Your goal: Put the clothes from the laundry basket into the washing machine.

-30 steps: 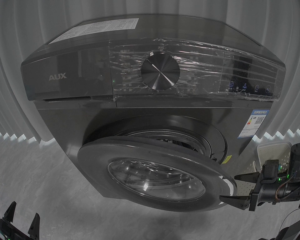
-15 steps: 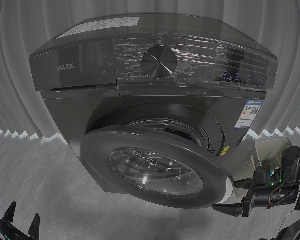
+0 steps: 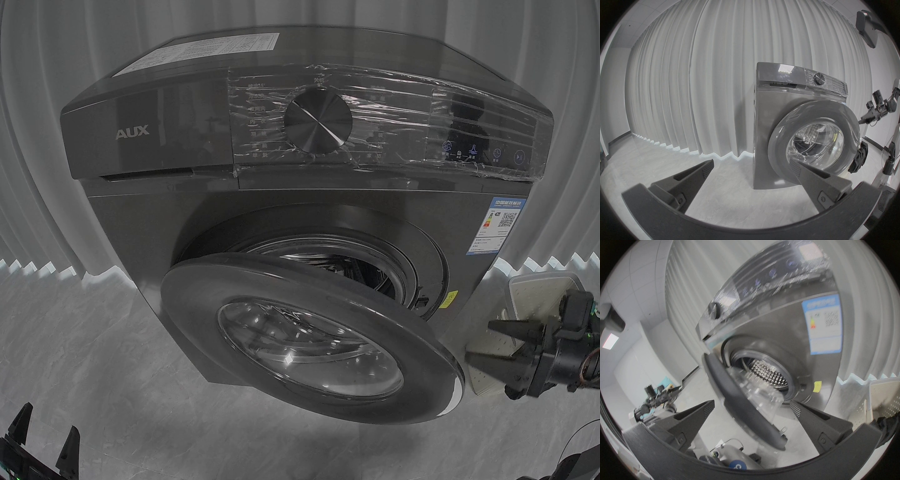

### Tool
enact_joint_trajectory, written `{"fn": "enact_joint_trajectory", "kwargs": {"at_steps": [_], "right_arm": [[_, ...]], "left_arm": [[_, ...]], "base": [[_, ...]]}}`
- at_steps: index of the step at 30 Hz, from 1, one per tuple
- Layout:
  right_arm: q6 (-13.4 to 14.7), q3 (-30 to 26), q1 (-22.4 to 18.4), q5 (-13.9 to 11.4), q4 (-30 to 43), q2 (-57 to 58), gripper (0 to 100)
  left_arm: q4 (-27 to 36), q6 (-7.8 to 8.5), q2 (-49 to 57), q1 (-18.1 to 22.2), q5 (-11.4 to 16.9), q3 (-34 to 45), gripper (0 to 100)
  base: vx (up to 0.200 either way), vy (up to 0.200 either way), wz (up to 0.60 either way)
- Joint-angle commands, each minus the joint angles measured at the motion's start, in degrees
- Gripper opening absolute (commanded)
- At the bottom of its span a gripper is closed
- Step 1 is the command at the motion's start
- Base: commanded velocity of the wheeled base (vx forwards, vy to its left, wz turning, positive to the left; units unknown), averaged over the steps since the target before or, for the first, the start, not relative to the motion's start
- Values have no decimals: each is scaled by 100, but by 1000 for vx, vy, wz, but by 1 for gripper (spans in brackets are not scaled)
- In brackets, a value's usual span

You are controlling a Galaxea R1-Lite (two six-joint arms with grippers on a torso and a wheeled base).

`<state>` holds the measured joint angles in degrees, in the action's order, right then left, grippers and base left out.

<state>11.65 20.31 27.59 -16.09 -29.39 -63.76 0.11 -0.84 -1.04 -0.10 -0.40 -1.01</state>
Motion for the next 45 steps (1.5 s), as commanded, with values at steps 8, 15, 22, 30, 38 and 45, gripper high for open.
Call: {"fn": "enact_joint_trajectory", "kwargs": {"at_steps": [8, 15, 22, 30, 38, 45], "right_arm": [[135, 272, -588, 1275, -23, -1367, 100], [-40, -80, -219, 1266, -93, -1526, 100], [-23, -300, 300, 1214, -102, -1341, 100], [-23, -80, 124, 1398, -339, -1754, 100], [-23, 263, 124, 1732, -1253, -3108, 100], [-49, 790, 107, 1864, -1438, -4118, 100]], "left_arm": [[-2, -4, 104, 1, 5, 92, 100], [-2, -4, 104, -8, 5, 92, 100], [-2, -4, 104, 1, 5, 92, 100], [-2, 5, 104, 1, 5, 92, 100], [-2, 5, 104, 1, 5, 92, 100], [-2, 5, 104, 1, -4, 92, 100]], "base": [[-150, 0, 0], [-86, 0, 0], [0, 0, 0], [0, 0, 0], [-150, 0, 0], [0, 0, 0]]}}
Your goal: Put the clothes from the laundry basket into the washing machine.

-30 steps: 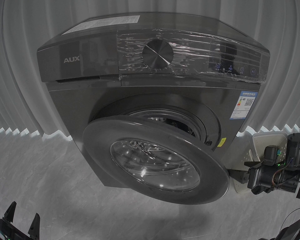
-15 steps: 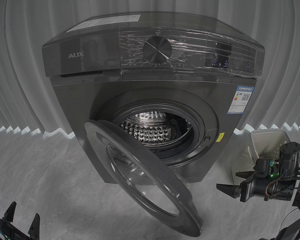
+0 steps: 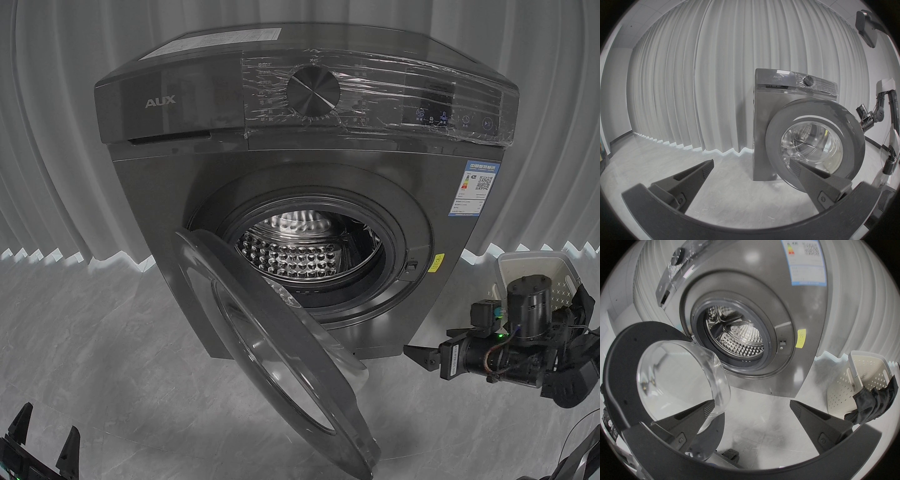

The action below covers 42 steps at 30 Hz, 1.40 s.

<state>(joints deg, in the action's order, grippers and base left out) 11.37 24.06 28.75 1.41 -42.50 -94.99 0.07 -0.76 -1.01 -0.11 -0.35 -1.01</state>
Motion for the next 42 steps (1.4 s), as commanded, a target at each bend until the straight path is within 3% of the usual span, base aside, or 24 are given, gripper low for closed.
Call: {"fn": "enact_joint_trajectory", "kwargs": {"at_steps": [1, 12, 21, 26, 32, 38, 42], "right_arm": [[-21, 520, -9, 113, -127, -1153, 100], [-30, 1153, 184, 105, -145, -2006, 100], [14, 1056, 615, -97, -224, -2024, 100], [-12, 960, 624, -168, -540, -1944, 100], [5, 1144, 632, -115, -646, -2094, 100], [23, 1470, 685, 52, -655, -2296, 100], [32, 1505, 720, 34, -663, -2340, 100]], "left_arm": [[1, -4, 101, 2, -9, 92, 100], [1, 5, 101, -7, -9, 92, 100], [1, -4, 101, 2, 0, 92, 100], [1, -4, 101, 2, -9, 92, 100], [1, -4, 101, 2, 0, 92, 100], [1, -4, 101, 2, 0, 92, 100], [1, 5, 101, -7, -9, 92, 100]], "base": [[0, 0, 0], [0, 0, 0], [0, 0, 0], [0, 0, 0], [0, 0, 0], [-200, 0, 0], [-150, 0, 0]]}}
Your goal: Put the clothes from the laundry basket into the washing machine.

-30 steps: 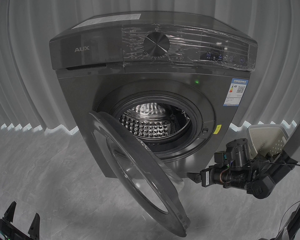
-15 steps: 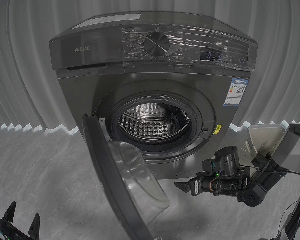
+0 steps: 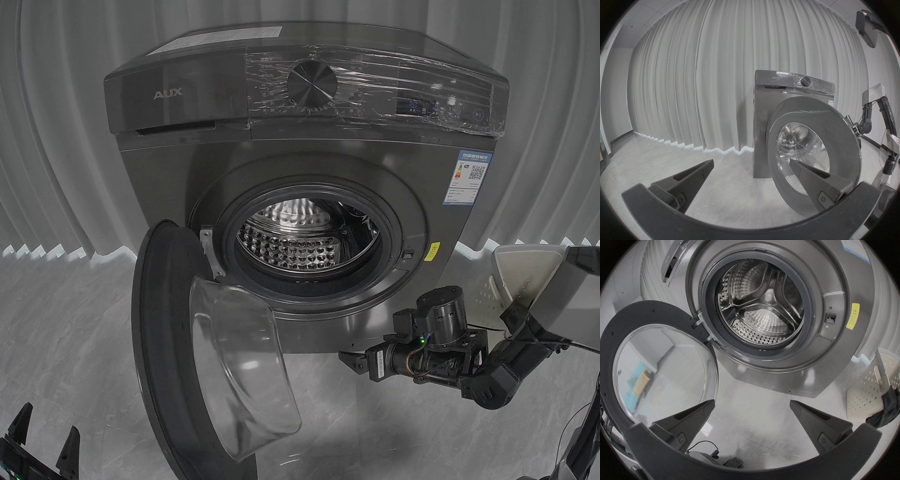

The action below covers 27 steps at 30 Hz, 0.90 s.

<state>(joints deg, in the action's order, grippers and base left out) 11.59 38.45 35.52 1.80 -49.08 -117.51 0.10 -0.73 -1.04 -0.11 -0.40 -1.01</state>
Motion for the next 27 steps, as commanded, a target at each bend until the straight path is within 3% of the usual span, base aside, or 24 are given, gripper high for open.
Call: {"fn": "enact_joint_trajectory", "kwargs": {"at_steps": [1, 7, 9, 12, 20, 27], "right_arm": [[18, 66, 60, -5, -5, -88, 100], [203, 312, 288, 66, -5, -255, 100], [221, 471, 306, 259, -23, -387, 100], [282, 541, 368, 329, -199, -475, 100], [335, 831, 376, 356, -242, -827, 100], [352, 1086, 702, 338, -401, -1108, 100]], "left_arm": [[-1, 3, 104, 2, -4, 92, 100], [-1, 3, 104, 2, -4, 92, 100], [-1, -6, 104, 2, -4, 92, 100], [-1, -6, 104, -7, -4, 92, 100], [-1, 20, 104, -7, -4, 92, 100], [-1, 20, 104, 2, -13, 92, 100]], "base": [[0, 0, 0], [0, 0, 0], [0, 0, 0], [-67, 0, 0], [-200, 0, 0], [0, 0, 0]]}}
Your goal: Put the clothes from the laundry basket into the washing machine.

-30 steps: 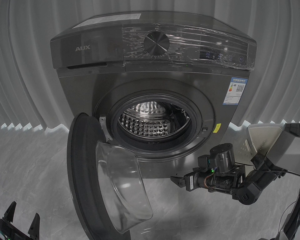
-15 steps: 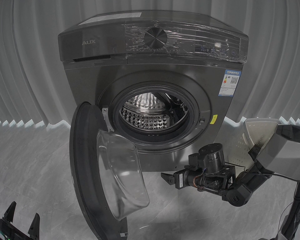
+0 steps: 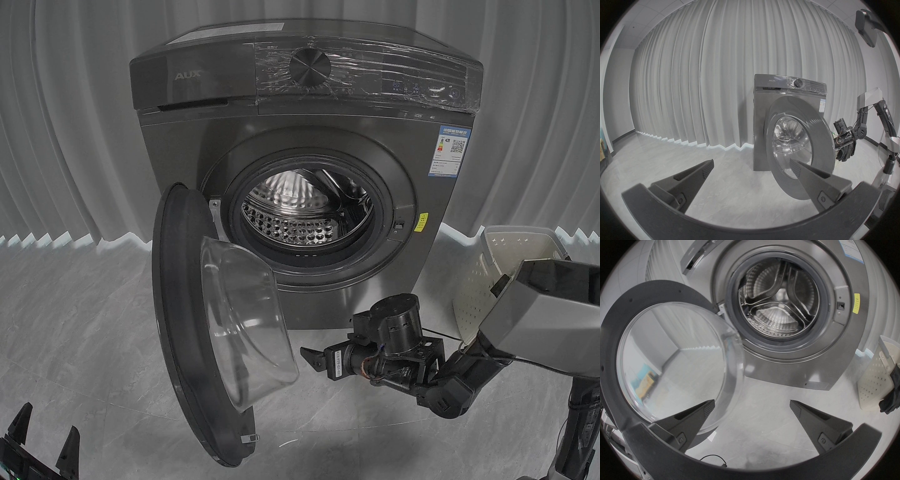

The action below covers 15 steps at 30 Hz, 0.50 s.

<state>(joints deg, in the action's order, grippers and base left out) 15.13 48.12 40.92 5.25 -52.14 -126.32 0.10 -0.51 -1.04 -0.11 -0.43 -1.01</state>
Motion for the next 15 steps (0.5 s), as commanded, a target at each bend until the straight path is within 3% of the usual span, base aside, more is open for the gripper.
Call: {"fn": "enact_joint_trajectory", "kwargs": {"at_steps": [1, 7, 15], "right_arm": [[-1, 119, 205, -16, -165, -270, 100], [-10, 163, 408, -51, -429, -411, 100], [-10, 163, 249, -42, -464, -297, 100]], "left_arm": [[-1, -2, 104, -7, -10, 92, 100], [-1, -19, 104, 2, -1, 92, 100], [-1, -19, 104, -7, -1, 92, 100]], "base": [[0, 0, 0], [0, 0, 0], [-25, 0, 0]]}}
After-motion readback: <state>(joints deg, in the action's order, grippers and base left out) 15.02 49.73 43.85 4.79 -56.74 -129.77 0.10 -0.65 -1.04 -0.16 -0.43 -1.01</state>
